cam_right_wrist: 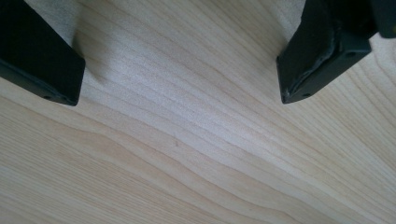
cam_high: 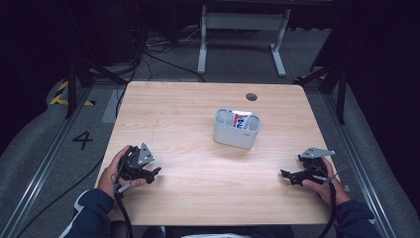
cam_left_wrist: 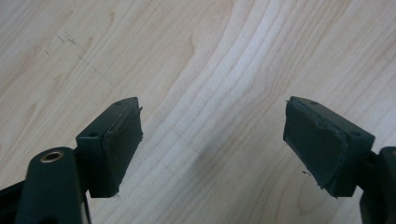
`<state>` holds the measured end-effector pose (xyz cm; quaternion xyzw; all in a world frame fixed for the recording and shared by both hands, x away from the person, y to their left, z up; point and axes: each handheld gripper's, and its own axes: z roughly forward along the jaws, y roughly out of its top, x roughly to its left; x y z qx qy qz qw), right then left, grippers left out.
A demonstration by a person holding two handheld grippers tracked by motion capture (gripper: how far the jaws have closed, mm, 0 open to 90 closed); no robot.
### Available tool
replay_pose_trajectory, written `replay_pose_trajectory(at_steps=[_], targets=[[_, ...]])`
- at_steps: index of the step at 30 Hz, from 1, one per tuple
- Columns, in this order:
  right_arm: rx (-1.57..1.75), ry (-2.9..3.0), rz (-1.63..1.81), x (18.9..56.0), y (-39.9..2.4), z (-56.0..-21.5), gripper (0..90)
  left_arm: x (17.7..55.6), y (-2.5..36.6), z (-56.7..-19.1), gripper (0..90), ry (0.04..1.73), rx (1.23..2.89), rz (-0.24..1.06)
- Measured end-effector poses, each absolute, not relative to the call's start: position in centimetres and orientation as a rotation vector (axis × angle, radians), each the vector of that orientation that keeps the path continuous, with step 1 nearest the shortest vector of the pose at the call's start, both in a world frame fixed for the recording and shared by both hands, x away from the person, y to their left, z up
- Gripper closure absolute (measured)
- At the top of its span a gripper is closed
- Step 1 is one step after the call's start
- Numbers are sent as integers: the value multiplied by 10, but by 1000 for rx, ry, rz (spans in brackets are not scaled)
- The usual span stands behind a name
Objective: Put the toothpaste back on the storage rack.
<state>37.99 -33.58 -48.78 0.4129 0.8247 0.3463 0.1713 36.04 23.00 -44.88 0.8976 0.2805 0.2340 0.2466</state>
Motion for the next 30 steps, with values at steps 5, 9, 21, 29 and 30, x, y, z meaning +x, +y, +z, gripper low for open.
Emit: replay_pose_trajectory(at_steps=[5,9,21,29,30], targets=[[1166,2347,981,381,-335,-488,5,353,241,-453,194,794,2394,598],[1169,2347,983,381,-335,-488,5,350,248,-458,183,844,2376,562],[1162,2353,985,381,-336,-488,5,342,274,-477,175,951,2259,460],[1142,2366,988,383,-334,-488,5,338,283,-482,148,1047,2190,412],[1140,2368,989,383,-334,-488,5,338,282,-482,141,1052,2186,417]])
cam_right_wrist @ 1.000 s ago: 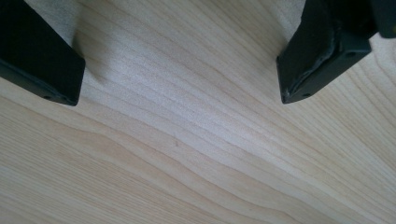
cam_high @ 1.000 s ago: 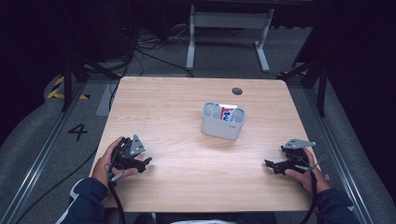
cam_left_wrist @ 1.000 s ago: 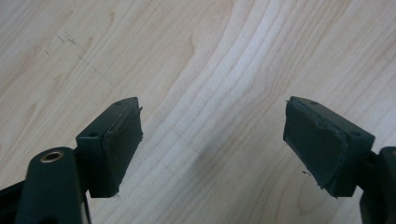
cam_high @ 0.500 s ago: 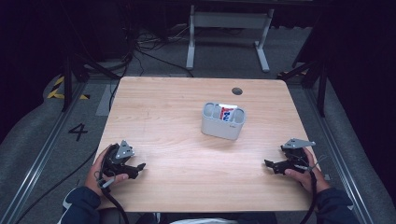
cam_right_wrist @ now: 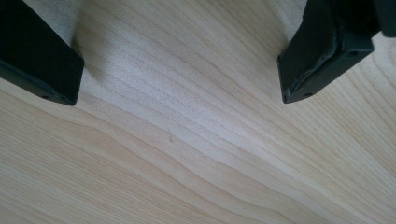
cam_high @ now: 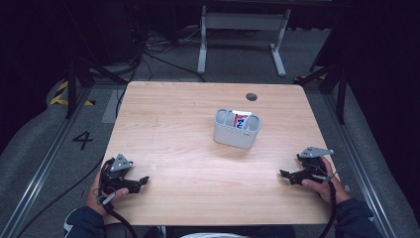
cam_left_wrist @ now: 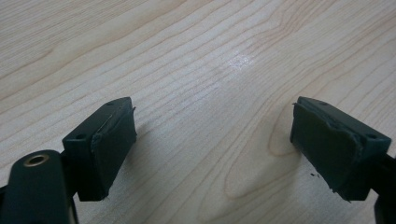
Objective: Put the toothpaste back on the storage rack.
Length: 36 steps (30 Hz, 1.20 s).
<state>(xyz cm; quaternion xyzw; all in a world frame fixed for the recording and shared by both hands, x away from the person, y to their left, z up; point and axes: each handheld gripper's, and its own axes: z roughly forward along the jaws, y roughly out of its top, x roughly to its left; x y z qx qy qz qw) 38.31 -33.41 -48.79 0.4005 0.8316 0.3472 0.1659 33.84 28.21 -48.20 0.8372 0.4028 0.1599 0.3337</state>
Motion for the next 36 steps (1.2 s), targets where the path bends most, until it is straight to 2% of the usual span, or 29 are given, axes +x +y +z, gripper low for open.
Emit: replay_pose_trajectory(at_steps=[36], targets=[[1131,2375,991,383,-331,-488,5,342,281,-482,65,1088,2192,427]])
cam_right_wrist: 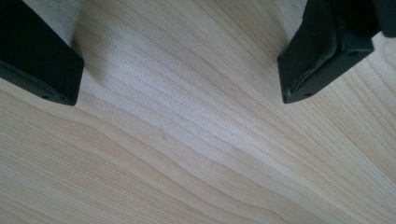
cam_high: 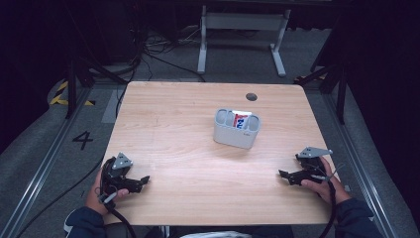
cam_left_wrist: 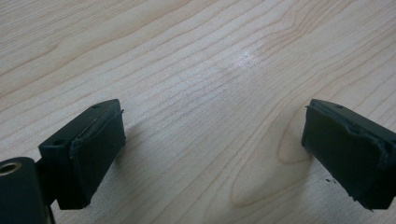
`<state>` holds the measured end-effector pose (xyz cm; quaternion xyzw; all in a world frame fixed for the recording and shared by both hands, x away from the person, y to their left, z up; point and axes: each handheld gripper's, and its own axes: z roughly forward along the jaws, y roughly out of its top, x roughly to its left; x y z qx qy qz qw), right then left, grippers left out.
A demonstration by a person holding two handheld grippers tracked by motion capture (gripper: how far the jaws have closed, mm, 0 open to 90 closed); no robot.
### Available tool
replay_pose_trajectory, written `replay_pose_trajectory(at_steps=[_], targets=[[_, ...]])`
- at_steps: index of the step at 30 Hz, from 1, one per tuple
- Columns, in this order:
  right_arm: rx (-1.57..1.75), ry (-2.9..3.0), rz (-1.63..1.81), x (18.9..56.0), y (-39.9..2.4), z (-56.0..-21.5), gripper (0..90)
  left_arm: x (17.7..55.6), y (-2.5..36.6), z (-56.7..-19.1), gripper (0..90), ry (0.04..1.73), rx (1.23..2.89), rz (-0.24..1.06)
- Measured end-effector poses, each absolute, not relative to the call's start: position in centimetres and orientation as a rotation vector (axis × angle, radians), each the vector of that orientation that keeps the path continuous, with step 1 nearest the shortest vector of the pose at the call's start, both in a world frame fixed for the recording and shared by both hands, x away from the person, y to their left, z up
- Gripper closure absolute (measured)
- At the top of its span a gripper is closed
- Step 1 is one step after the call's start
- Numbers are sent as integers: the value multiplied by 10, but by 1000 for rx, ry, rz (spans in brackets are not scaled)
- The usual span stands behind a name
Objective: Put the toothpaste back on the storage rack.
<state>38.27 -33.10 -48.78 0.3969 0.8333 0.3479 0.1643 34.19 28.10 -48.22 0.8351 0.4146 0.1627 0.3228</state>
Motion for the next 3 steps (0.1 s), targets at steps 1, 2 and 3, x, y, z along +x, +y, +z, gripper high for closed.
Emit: replay_pose_trajectory(at_steps=[1,2,3], targets=[[1130,2378,991,383,-331,-488,5,342,281,-482,65,1088,2191,427],[1129,2378,991,383,-331,-488,5,342,281,-482,65,1088,2191,427],[1129,2378,991,383,-331,-488,5,342,281,-482,65,1088,2191,427]])
